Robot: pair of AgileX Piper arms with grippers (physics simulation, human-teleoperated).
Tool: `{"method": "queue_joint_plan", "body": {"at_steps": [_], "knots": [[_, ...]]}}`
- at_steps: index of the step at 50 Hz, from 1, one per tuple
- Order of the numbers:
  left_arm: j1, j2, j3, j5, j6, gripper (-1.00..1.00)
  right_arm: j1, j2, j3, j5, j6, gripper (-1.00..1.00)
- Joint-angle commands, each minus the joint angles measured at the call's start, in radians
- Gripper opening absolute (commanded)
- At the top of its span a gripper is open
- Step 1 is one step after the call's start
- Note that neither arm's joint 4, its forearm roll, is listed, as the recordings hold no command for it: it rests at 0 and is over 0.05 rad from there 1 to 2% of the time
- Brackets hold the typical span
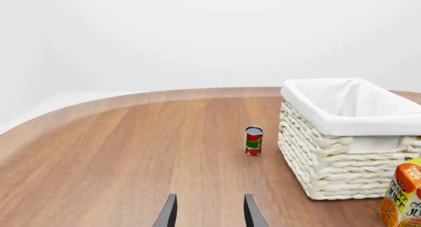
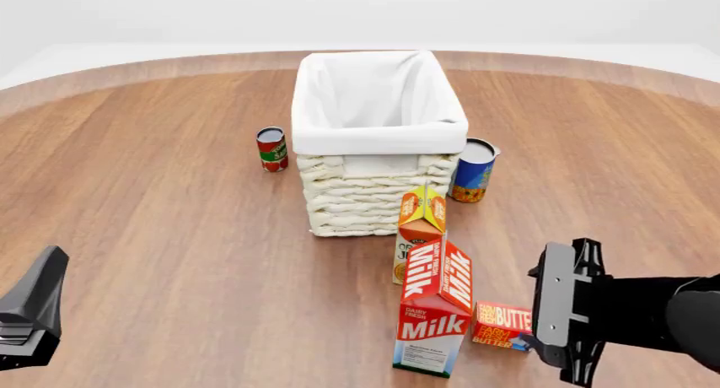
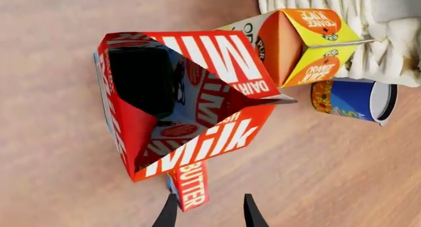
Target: Pick up the butter and put it in the basket.
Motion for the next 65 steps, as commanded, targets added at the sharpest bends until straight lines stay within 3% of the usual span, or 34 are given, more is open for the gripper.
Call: {"method": "queue_joint_plan", "body": {"at_steps": [1, 32, 65], "knots": [[0.0, 0.0, 0.0, 0.0, 0.0, 1.0, 0.011, 0.048, 0.027, -0.061, 0.016, 1.0], [0.0, 0.0, 0.0, 0.0, 0.0, 1.0, 0.045, 0.18, 0.056, -0.202, 0.066, 1.0], [0.0, 0.0, 0.0, 0.0, 0.0, 1.0, 0.028, 0.266, 0.078, -0.296, 0.073, 1.0]]}}
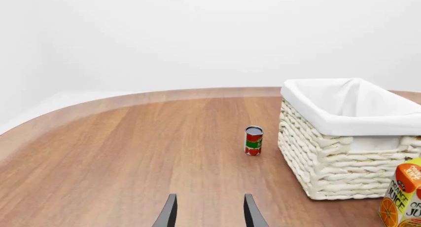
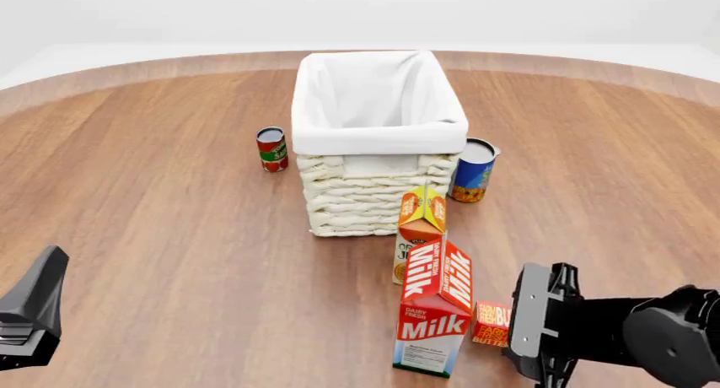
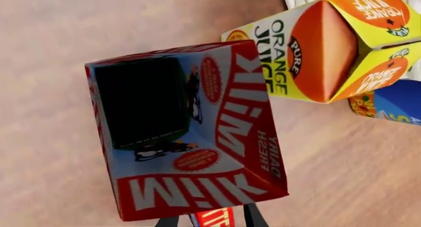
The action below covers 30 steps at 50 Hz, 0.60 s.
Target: Pick up the butter and put it in the basket.
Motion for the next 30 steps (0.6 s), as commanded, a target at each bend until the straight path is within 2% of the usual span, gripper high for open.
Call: {"method": "queue_joint_plan", "body": {"at_steps": [1, 4, 5, 9, 20, 30], "knots": [[0.0, 0.0, 0.0, 0.0, 0.0, 1.0, -0.011, 0.06, 0.005, -0.067, -0.002, 1.0], [0.0, 0.0, 0.0, 0.0, 0.0, 1.0, -0.021, 0.071, 0.002, -0.082, -0.011, 1.0], [0.0, 0.0, 0.0, 0.0, 0.0, 1.0, -0.038, 0.073, 0.007, -0.101, -0.031, -1.0], [0.0, 0.0, 0.0, 0.0, 0.0, 1.0, -0.012, 0.057, 0.005, -0.075, -0.007, -1.0], [0.0, 0.0, 0.0, 0.0, 0.0, 1.0, -0.025, 0.025, 0.006, -0.052, -0.009, -1.0], [0.0, 0.0, 0.0, 0.0, 0.0, 1.0, -0.06, -0.171, -0.039, 0.13, -0.025, -1.0]]}}
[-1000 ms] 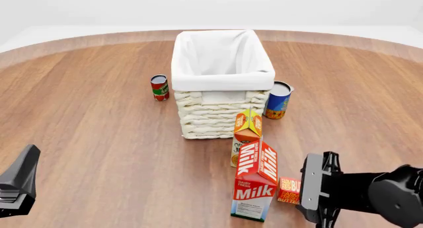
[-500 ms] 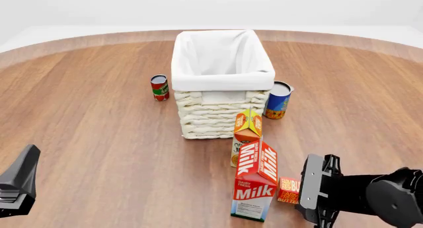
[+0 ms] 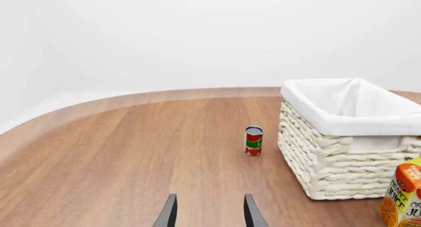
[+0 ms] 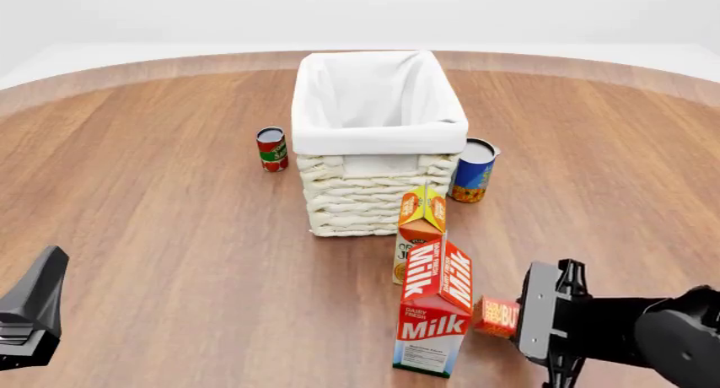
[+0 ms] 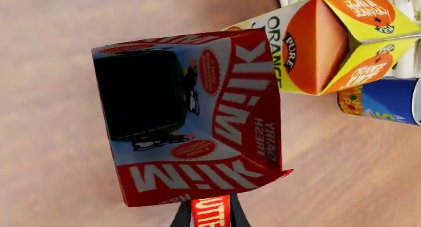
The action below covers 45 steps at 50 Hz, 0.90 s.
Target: Pick up the butter and put it in the basket.
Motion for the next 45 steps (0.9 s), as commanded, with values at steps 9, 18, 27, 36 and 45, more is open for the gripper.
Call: {"method": "queue_joint_plan", "body": {"at_steps": [9, 18, 27, 36, 45], "knots": [[0.0, 0.0, 0.0, 0.0, 0.0, 1.0, -0.067, -0.306, -0.09, 0.284, -0.007, -1.0], [0.0, 0.0, 0.0, 0.0, 0.0, 1.0, -0.088, -0.436, -0.134, 0.416, -0.023, -1.0], [0.0, 0.0, 0.0, 0.0, 0.0, 1.0, -0.076, -0.505, -0.226, 0.514, -0.03, -1.0], [0.0, 0.0, 0.0, 0.0, 0.0, 1.0, -0.075, -0.529, -0.336, 0.553, -0.034, -1.0], [0.0, 0.0, 0.0, 0.0, 0.0, 1.0, -0.093, -0.53, -0.385, 0.551, -0.045, -1.0]]}}
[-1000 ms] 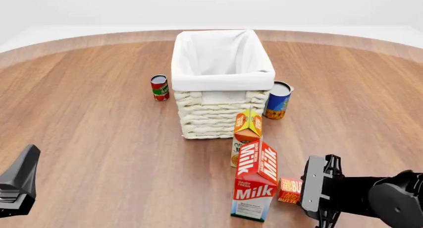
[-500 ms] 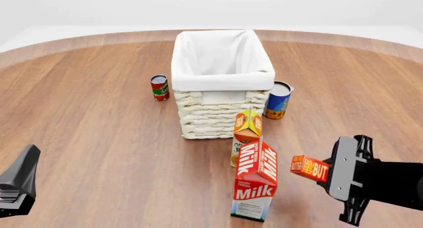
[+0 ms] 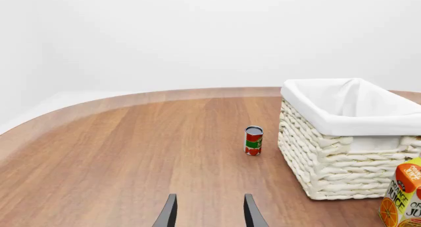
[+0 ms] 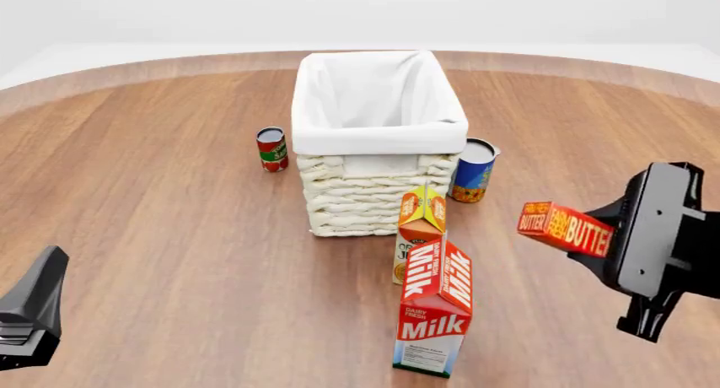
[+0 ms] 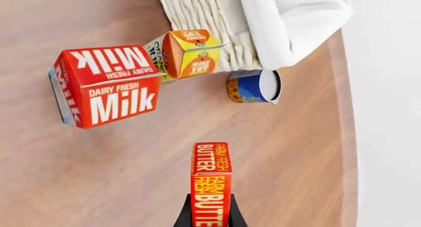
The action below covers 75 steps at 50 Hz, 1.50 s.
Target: Pick up the butter and put it in the basket.
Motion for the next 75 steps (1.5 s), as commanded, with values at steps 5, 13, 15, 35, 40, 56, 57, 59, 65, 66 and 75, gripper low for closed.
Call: {"method": "queue_joint_plan", "body": {"at_steps": [5, 13, 15, 35, 40, 56, 57, 59, 65, 66, 75], "knots": [[0.0, 0.0, 0.0, 0.0, 0.0, 1.0, -0.009, -0.029, -0.112, 0.007, 0.002, -1.0], [0.0, 0.0, 0.0, 0.0, 0.0, 1.0, 0.0, -0.048, -0.146, -0.019, -0.016, -1.0], [0.0, 0.0, 0.0, 0.0, 0.0, 1.0, -0.004, -0.045, -0.15, -0.03, -0.02, -1.0], [0.0, 0.0, 0.0, 0.0, 0.0, 1.0, -0.013, -0.016, -0.191, -0.174, -0.03, -1.0], [0.0, 0.0, 0.0, 0.0, 0.0, 1.0, -0.005, 0.006, -0.207, -0.212, -0.033, -1.0], [0.0, 0.0, 0.0, 0.0, 0.0, 1.0, 0.011, 0.03, -0.236, -0.295, -0.026, -1.0], [0.0, 0.0, 0.0, 0.0, 0.0, 1.0, 0.012, 0.034, -0.242, -0.293, -0.018, -1.0], [0.0, 0.0, 0.0, 0.0, 0.0, 1.0, 0.01, 0.032, -0.24, -0.305, -0.02, -1.0], [0.0, 0.0, 0.0, 0.0, 0.0, 1.0, 0.008, 0.011, -0.243, -0.35, -0.016, -1.0], [0.0, 0.0, 0.0, 0.0, 0.0, 1.0, 0.001, 0.012, -0.248, -0.352, -0.014, -1.0], [0.0, 0.0, 0.0, 0.0, 0.0, 1.0, -0.003, -0.007, -0.24, -0.384, 0.001, -1.0]]}}
